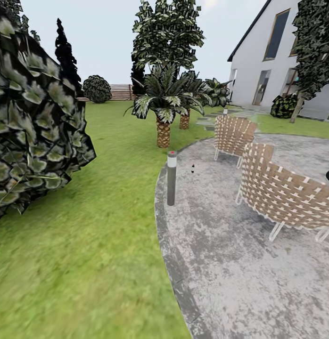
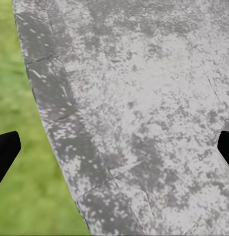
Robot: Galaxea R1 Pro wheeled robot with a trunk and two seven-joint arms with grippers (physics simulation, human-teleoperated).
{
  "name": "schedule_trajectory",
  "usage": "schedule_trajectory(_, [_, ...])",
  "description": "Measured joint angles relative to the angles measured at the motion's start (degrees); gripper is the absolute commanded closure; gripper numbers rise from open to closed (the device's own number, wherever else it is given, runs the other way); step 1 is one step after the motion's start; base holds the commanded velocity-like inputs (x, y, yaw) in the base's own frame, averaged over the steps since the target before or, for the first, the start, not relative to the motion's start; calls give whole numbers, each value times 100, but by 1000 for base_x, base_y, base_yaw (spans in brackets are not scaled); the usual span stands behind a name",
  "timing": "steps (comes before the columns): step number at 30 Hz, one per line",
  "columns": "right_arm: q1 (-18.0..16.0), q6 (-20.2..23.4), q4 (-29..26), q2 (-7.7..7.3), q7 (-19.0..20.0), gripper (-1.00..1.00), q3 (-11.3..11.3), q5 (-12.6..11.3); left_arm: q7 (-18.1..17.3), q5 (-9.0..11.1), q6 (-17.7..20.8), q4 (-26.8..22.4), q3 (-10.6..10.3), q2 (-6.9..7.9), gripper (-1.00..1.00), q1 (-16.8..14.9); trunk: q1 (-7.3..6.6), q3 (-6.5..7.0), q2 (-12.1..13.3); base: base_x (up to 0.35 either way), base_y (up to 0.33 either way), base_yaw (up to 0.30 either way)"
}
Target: In the garden, pick up the pesticide atomizer on the floor and spray pesticide onto both trees until each tree trunk is fully covered.
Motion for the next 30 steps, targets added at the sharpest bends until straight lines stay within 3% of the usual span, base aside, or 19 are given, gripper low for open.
schedule_trajectory(23, [0,4,6,0,-16,-100,-3,0,0,3,-5,0,0,0,-100,0,0,0,0,339,55,1])
schedule_trajectory(30, [0,-2,8,0,-23,-100,-3,0,0,0,-5,0,0,0,-100,0,0,0,0,326,138,217])
